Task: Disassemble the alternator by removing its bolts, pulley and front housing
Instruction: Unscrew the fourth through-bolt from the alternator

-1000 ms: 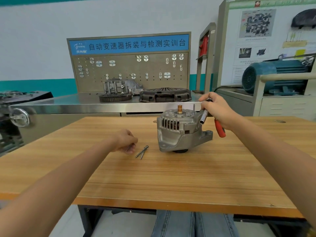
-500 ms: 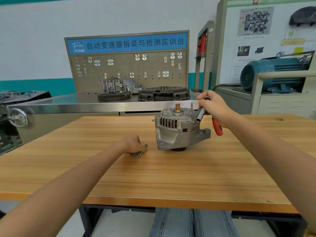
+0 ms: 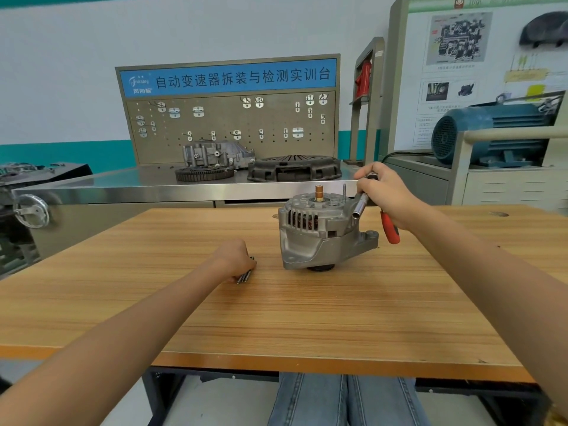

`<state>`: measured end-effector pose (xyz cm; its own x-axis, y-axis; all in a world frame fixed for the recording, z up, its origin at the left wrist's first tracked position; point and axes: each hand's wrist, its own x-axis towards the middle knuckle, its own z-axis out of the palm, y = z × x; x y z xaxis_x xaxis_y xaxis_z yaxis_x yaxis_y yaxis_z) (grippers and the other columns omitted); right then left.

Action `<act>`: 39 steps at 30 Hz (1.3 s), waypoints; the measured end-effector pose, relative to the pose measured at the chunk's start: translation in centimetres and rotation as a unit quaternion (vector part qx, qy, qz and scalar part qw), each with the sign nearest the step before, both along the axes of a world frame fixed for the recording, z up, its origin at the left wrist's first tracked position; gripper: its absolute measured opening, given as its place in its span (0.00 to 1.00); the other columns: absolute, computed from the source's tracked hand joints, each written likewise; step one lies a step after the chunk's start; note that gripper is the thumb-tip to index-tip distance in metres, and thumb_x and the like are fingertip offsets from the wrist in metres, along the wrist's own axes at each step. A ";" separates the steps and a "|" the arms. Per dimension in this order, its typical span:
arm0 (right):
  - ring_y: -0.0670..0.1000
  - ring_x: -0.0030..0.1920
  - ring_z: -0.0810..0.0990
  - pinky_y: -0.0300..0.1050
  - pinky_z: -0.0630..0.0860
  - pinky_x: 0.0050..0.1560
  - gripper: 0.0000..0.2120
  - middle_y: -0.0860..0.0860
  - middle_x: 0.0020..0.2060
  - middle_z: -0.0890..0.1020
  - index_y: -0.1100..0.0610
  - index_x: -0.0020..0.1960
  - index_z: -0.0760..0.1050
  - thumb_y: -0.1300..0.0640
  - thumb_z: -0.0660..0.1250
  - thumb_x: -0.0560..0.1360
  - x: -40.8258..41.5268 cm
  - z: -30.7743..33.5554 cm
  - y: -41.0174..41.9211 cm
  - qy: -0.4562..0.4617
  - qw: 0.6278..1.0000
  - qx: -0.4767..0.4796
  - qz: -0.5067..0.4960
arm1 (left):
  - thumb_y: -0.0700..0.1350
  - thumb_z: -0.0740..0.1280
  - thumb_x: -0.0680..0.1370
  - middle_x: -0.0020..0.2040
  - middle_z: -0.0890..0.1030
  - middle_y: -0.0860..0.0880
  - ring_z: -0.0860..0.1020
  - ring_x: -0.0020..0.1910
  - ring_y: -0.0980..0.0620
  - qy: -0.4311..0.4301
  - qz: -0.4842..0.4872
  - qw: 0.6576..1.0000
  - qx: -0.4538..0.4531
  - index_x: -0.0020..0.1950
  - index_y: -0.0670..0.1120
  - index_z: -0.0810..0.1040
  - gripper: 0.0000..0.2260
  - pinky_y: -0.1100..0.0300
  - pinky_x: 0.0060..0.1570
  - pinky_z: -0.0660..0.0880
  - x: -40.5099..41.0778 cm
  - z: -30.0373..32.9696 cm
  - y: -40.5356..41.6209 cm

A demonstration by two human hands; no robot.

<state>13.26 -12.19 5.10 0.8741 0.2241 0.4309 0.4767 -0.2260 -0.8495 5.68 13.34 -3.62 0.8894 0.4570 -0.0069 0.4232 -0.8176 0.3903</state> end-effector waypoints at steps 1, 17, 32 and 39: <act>0.51 0.46 0.74 0.46 0.75 0.48 0.11 0.53 0.51 0.73 0.51 0.43 0.70 0.67 0.60 0.75 0.0 0.0 0.0 0.000 1.000 0.000 0.000 | 0.47 0.66 0.78 0.35 0.77 0.46 0.77 0.31 0.51 -0.001 0.000 1.000 -0.007 0.47 0.42 0.75 0.08 0.62 0.24 0.75 0.0 0.0 0.0; 0.51 0.46 0.74 0.46 0.75 0.49 0.12 0.53 0.51 0.73 0.50 0.43 0.69 0.67 0.60 0.75 -0.2 0.0 0.0 -0.003 1.000 -0.001 -0.005 | 0.48 0.65 0.78 0.36 0.75 0.47 0.75 0.33 0.52 0.006 -0.015 1.000 -0.004 0.48 0.41 0.77 0.10 0.63 0.25 0.75 -0.4 0.0 0.1; 0.54 0.48 0.74 0.51 0.75 0.54 0.12 0.54 0.50 0.73 0.51 0.42 0.69 0.68 0.59 0.75 -0.4 -0.1 0.1 0.006 1.000 0.012 -0.007 | 0.50 0.68 0.75 0.36 0.72 0.51 0.72 0.36 0.54 -0.022 -0.037 0.996 0.074 0.49 0.44 0.70 0.11 0.60 0.33 0.68 0.2 -0.8 -1.0; 0.54 0.49 0.74 0.52 0.75 0.55 0.12 0.54 0.51 0.73 0.51 0.42 0.69 0.68 0.59 0.75 -0.7 0.1 0.1 0.009 1.000 0.015 -0.007 | 0.51 0.62 0.78 0.53 0.74 0.44 0.74 0.49 0.46 -0.184 -0.001 0.981 0.062 0.59 0.40 0.68 0.17 0.56 0.44 0.71 0.2 -0.4 -1.8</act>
